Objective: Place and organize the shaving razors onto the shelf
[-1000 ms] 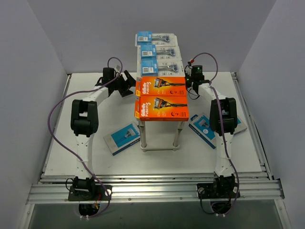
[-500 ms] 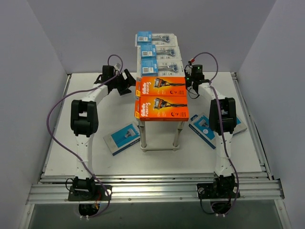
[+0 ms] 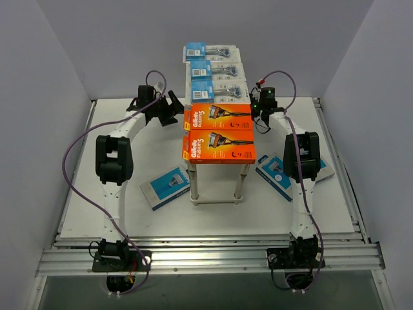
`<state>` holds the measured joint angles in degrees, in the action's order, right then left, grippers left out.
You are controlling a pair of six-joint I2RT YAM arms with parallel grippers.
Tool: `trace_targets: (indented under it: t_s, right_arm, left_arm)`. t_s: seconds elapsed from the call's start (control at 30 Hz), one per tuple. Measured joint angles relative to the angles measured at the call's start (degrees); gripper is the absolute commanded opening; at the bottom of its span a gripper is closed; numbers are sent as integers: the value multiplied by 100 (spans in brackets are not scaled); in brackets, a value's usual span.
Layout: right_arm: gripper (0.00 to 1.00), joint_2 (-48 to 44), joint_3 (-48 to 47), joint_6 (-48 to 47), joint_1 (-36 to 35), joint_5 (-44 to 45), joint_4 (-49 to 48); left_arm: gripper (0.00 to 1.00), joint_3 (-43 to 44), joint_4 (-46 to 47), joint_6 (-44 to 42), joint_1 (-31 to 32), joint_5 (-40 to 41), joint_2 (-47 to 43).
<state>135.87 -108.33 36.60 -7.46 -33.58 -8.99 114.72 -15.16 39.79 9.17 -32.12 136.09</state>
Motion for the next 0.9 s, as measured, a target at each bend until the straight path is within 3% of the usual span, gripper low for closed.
trace_targets:
  t_s: [0.43,0.47,0.6,0.9]
  right_arm:
    - [1,85,-87,87,35,-20,-63]
    - [3,87,-92,90,35,-20,-63]
    - [29,94,-122,98,39,-4,-55]
    - [48,98,-157,109,42,2,-17]
  left_arm:
    - [94,181,-151,-17,-2,-2,22]
    - [94,205,-164,-22,-2,-2,35]
    - [94,275,-236,-28,-4,-2,68]
    - [94,275,-310,-66,-48,-2,68]
